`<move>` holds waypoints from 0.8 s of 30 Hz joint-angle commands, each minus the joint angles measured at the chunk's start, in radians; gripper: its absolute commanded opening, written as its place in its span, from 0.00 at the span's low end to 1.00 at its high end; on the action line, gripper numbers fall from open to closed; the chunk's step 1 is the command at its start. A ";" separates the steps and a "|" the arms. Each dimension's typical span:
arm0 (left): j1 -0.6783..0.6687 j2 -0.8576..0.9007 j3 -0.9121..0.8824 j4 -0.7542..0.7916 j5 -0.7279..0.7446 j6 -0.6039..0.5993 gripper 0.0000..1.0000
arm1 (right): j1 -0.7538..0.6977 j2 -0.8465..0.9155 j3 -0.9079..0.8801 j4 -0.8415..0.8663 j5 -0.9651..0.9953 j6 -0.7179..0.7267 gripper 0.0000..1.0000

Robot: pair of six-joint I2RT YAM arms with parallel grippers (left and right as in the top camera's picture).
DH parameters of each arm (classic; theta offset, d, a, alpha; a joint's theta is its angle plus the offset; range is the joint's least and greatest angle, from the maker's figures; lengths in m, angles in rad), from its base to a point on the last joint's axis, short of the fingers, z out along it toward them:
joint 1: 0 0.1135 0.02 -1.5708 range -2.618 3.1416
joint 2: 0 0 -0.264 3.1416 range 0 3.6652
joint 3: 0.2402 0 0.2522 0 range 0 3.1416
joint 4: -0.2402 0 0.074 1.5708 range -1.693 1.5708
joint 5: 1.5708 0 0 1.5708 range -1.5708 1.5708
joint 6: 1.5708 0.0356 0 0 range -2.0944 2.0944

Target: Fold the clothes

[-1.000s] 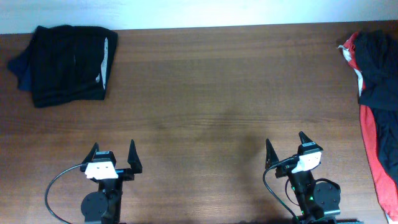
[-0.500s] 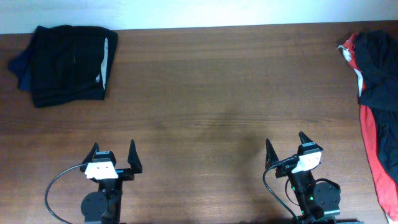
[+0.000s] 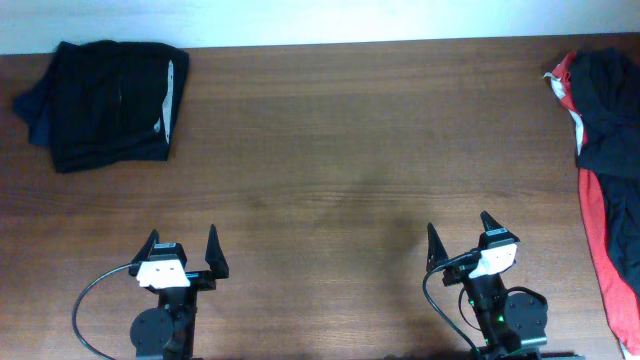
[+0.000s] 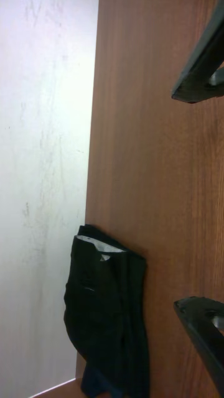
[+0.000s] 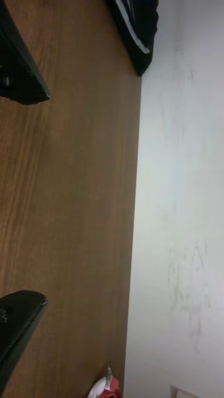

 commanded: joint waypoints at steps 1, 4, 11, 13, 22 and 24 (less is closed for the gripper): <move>-0.004 -0.005 -0.005 -0.002 0.000 0.012 0.99 | -0.006 -0.008 -0.005 -0.008 0.016 -0.003 0.99; -0.004 -0.005 -0.005 -0.002 0.000 0.012 0.99 | -0.006 -0.009 -0.005 -0.008 0.016 -0.003 0.99; -0.004 -0.005 -0.005 -0.002 0.000 0.012 0.99 | -0.006 -0.009 -0.005 0.018 -0.405 0.459 0.99; -0.004 -0.005 -0.005 -0.002 0.000 0.013 0.99 | -0.006 -0.008 -0.005 0.030 -0.457 0.693 0.99; -0.004 -0.005 -0.005 -0.002 0.000 0.012 0.99 | -0.006 0.021 0.108 0.312 -0.385 0.656 0.98; -0.004 -0.005 -0.005 -0.002 0.000 0.012 0.99 | -0.006 0.148 0.275 0.135 -0.183 0.439 0.99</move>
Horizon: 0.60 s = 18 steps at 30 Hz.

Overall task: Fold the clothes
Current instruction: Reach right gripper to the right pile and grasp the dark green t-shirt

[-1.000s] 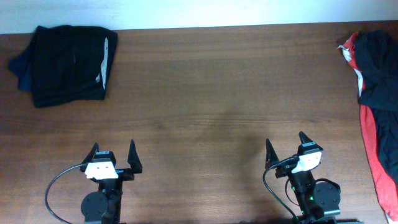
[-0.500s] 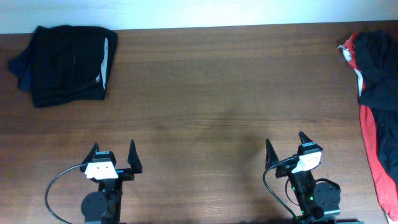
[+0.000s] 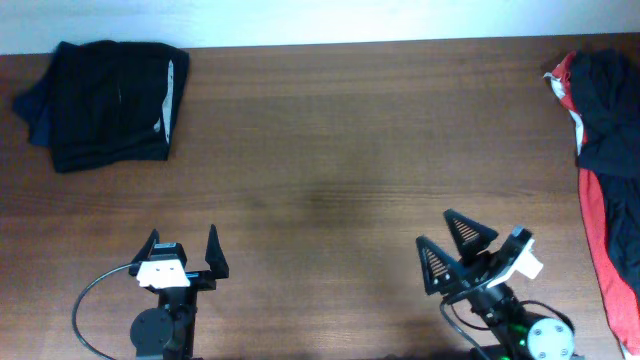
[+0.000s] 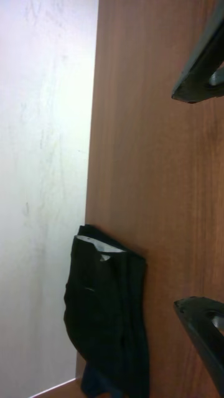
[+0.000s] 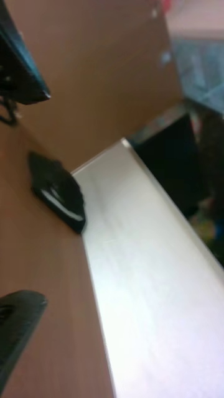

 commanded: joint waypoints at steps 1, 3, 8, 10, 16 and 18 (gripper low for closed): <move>-0.004 -0.004 -0.005 -0.002 0.000 0.012 0.99 | -0.005 0.149 0.202 -0.169 0.264 -0.257 0.99; -0.004 -0.004 -0.005 -0.002 0.000 0.012 0.99 | -0.005 0.321 0.373 -0.315 0.494 -0.321 0.98; -0.004 -0.004 -0.005 -0.002 0.000 0.012 0.99 | -0.035 0.882 0.916 -0.643 0.956 -0.390 0.99; -0.004 -0.004 -0.005 -0.002 0.000 0.012 0.99 | -0.095 1.046 1.077 -0.742 0.956 -0.394 0.99; -0.004 -0.004 -0.005 -0.002 0.000 0.012 0.99 | -0.395 1.566 1.548 -1.062 0.932 -0.475 0.99; -0.004 -0.004 -0.005 -0.002 0.000 0.012 0.99 | -0.454 1.670 1.556 -1.058 0.933 -0.524 0.99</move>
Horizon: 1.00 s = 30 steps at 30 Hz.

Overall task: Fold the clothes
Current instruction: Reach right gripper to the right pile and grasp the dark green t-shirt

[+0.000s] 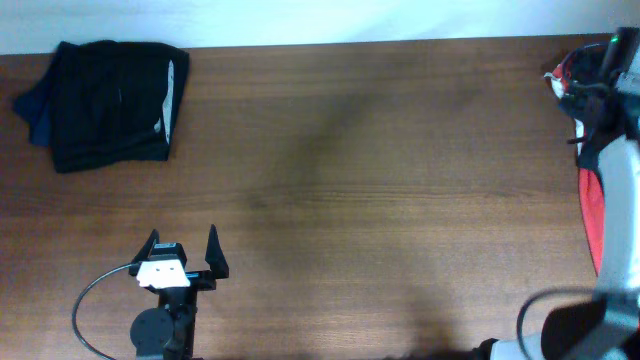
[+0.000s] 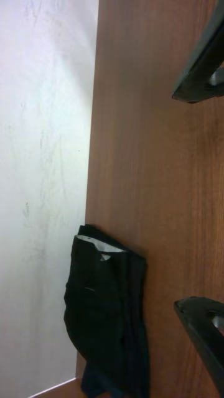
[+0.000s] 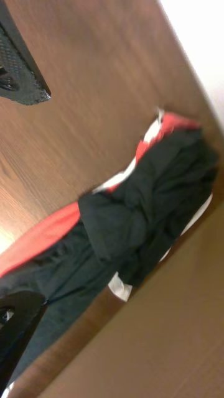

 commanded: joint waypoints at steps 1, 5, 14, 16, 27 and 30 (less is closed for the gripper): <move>-0.004 -0.005 -0.005 -0.002 0.000 0.012 0.99 | -0.084 0.151 0.032 0.003 0.008 -0.068 0.99; -0.004 -0.005 -0.005 -0.002 0.000 0.012 0.99 | -0.142 0.366 0.032 0.070 -0.028 -0.151 0.99; -0.004 -0.005 -0.005 -0.002 0.000 0.012 0.99 | -0.161 0.529 0.032 0.207 -0.074 -0.151 0.91; -0.004 -0.005 -0.005 -0.002 0.000 0.012 0.99 | -0.161 0.550 0.032 0.228 -0.075 -0.151 0.91; -0.004 -0.005 -0.005 -0.002 0.000 0.012 0.99 | -0.242 0.615 0.032 0.269 -0.109 -0.151 0.67; -0.004 -0.005 -0.005 -0.002 0.000 0.012 0.99 | -0.243 0.615 0.032 0.269 -0.121 -0.151 0.55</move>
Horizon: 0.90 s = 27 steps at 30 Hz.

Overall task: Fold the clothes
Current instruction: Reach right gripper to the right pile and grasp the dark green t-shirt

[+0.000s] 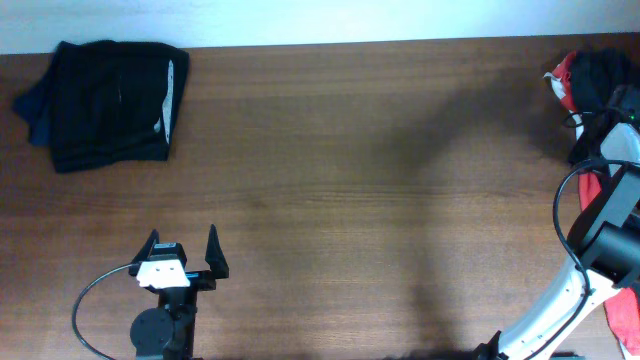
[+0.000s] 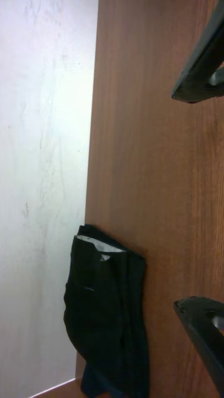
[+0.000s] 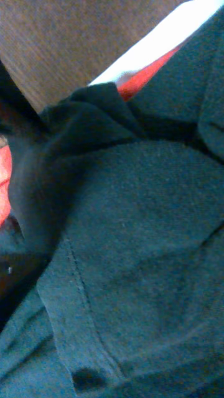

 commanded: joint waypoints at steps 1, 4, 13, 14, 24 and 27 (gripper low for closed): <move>-0.004 -0.005 -0.005 -0.002 0.000 0.012 0.99 | 0.002 0.004 0.015 0.000 -0.017 0.006 0.49; -0.004 -0.005 -0.005 -0.002 0.000 0.012 0.99 | 0.002 0.004 0.015 -0.001 -0.014 0.007 0.18; -0.004 -0.005 -0.005 -0.002 0.000 0.012 0.99 | 0.003 -0.060 0.184 -0.151 -0.019 0.012 0.04; -0.004 -0.005 -0.005 -0.002 0.000 0.012 0.99 | 0.004 -0.080 0.217 -0.186 -0.056 0.025 0.04; -0.004 -0.005 -0.005 -0.002 0.000 0.012 0.99 | 0.328 -0.419 0.253 -0.142 -0.164 0.055 0.04; -0.004 -0.005 -0.005 -0.002 0.000 0.012 0.99 | 0.532 -0.508 0.264 -0.107 -0.164 0.056 0.04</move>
